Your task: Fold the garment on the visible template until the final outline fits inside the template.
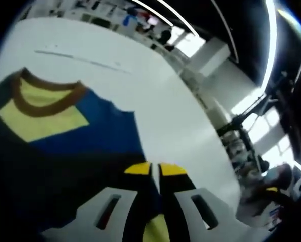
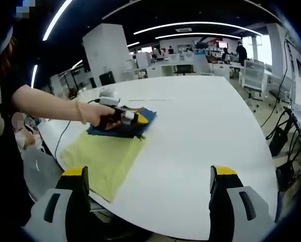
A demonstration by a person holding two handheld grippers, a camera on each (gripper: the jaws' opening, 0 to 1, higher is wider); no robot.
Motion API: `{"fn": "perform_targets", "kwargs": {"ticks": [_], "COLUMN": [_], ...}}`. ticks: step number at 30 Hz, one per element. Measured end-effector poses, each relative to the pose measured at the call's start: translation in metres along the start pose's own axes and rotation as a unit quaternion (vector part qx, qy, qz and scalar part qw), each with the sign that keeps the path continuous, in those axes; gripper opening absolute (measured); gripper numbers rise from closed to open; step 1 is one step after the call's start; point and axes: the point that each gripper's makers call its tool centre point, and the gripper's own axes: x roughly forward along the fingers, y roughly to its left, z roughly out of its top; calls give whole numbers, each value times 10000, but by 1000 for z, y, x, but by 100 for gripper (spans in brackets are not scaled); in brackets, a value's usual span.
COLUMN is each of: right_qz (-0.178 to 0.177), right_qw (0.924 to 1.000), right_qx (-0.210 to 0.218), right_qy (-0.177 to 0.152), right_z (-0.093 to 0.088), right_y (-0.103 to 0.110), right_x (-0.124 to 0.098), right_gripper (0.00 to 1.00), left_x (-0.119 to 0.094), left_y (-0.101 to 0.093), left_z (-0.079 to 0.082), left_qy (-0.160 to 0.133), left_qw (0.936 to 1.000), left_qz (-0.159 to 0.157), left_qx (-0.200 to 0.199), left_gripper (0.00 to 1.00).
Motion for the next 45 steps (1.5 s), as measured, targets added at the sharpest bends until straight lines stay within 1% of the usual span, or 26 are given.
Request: {"fn": "perform_targets", "kwargs": {"ticks": [2, 4, 5, 8, 11, 14, 15, 16, 20, 22, 25, 27, 29, 34, 37, 39, 41, 45], "right_qz": [7, 25, 40, 72, 94, 109, 112, 111, 127, 162, 217, 245, 273, 293, 281, 275, 272, 288], "right_qw": [10000, 10000, 10000, 10000, 9999, 9999, 9999, 9999, 9999, 9998, 9997, 9997, 9996, 9995, 9995, 9995, 9995, 9995], "right_qx": [3, -8, -15, -36, -37, -49, -56, -56, -63, -67, -84, -91, -88, -111, -117, -119, -128, -152], "right_qy": [-17, -32, -25, -17, -25, -24, -31, -45, -54, -57, -50, -34, -18, -18, -38, -38, -34, -19], "right_z": [1, 2, 2, 3, 3, 4, 5, 6, 6, 6, 6, 5, 4, 5, 7, 8, 7, 7], "right_y": [1, 3, 4, 7, 8, 9, 9, 10, 10, 12, 16, 18, 20, 22, 22, 22, 22, 24], "right_x": [1, 2, 3, 5, 6, 6, 6, 6, 6, 7, 10, 11, 12, 12, 11, 10, 10, 11], "right_gripper": [100, 100, 100, 100, 100, 100, 100, 100, 100, 100, 100, 100, 100, 100, 100, 100, 100, 100], "left_x": [-7, -15, -20, -30, -43, -54, -57, -63, -84, -98, -113, -121, -130, -148, -161, -171, -182, -206], "left_y": [2, 5, 9, 15, 21, 19, 18, 17, 17, 19, 20, 22, 24, 29, 32, 36, 36, 42], "left_z": [1, 1, 0, -4, -7, -14, -14, -14, -16, -18, -20, -21, -22, -22, -19, -18, -16, -11], "left_qy": [-84, -157, -194, -180, -257, -186, -182, -207, -220, -193, -165, -152, -125, -139, -158, -127, -160, -229], "left_qw": [10000, 9998, 9992, 9981, 9938, 9911, 9896, 9868, 9817, 9784, 9755, 9746, 9716, 9709, 9718, 9743, 9734, 9755], "left_qz": [-33, -52, 11, 67, 160, 150, 127, 123, 102, 94, 101, 124, 150, 221, 225, 268, 269, 360], "left_qx": [20, 134, 351, 591, 1072, 1306, 1419, 1600, 1890, 2057, 2193, 2231, 2359, 2379, 2340, 2231, 2269, 2157], "left_gripper": [6, 8, 9, 12, 19, 23, 24, 25, 29, 31, 35, 37, 39, 45, 49, 52, 53, 57]}}
